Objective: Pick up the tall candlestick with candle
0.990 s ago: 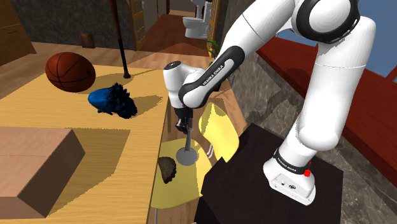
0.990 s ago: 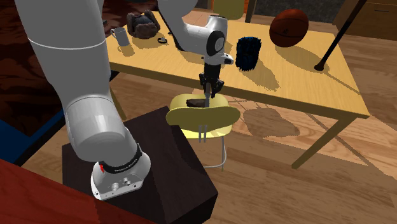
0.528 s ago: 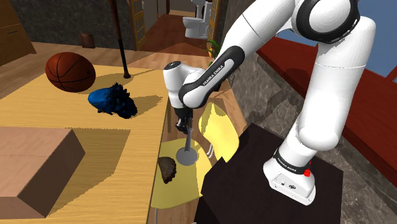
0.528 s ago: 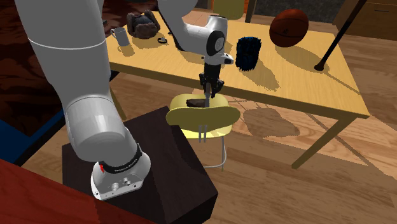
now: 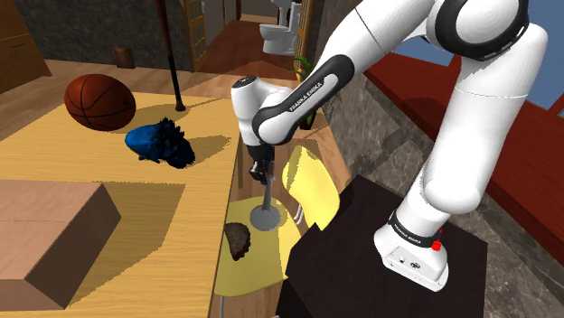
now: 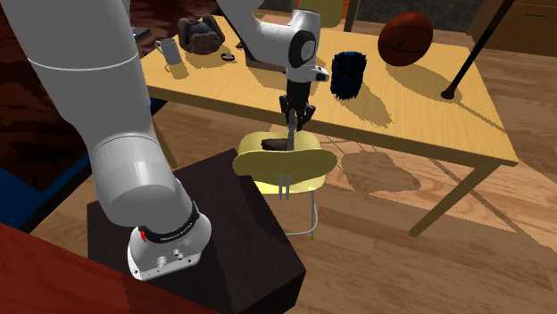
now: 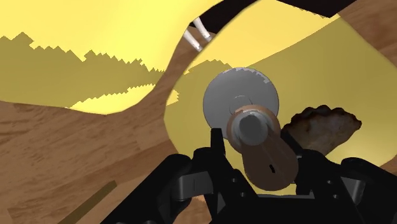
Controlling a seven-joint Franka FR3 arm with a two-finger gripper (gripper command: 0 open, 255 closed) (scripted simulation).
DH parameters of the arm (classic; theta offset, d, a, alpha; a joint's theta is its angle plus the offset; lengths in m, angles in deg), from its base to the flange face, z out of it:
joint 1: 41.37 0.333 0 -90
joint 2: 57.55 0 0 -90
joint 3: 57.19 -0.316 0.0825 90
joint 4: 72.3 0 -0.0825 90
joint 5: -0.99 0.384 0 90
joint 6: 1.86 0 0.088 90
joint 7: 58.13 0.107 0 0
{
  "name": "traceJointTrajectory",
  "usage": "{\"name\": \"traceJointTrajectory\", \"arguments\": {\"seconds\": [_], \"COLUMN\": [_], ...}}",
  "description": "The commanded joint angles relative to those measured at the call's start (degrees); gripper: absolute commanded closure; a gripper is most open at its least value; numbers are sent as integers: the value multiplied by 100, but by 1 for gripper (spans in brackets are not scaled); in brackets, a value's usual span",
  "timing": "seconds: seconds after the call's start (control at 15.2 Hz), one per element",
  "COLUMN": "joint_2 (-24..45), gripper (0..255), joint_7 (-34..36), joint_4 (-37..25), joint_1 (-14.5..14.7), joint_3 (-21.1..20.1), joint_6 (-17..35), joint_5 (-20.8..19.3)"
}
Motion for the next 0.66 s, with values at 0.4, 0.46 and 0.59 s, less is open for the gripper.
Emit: {"name": "traceJointTrajectory", "arguments": {"seconds": [0.4, 0.46, 0.59], "joint_2": [-493, -546, -554], "gripper": [255, 255, 255], "joint_7": [-217, -240, -243], "joint_4": [-119, -141, -145], "joint_1": [-36, -38, -38], "joint_3": [-54, -57, -57], "joint_6": [-569, -640, -650], "joint_5": [247, 272, 276]}}
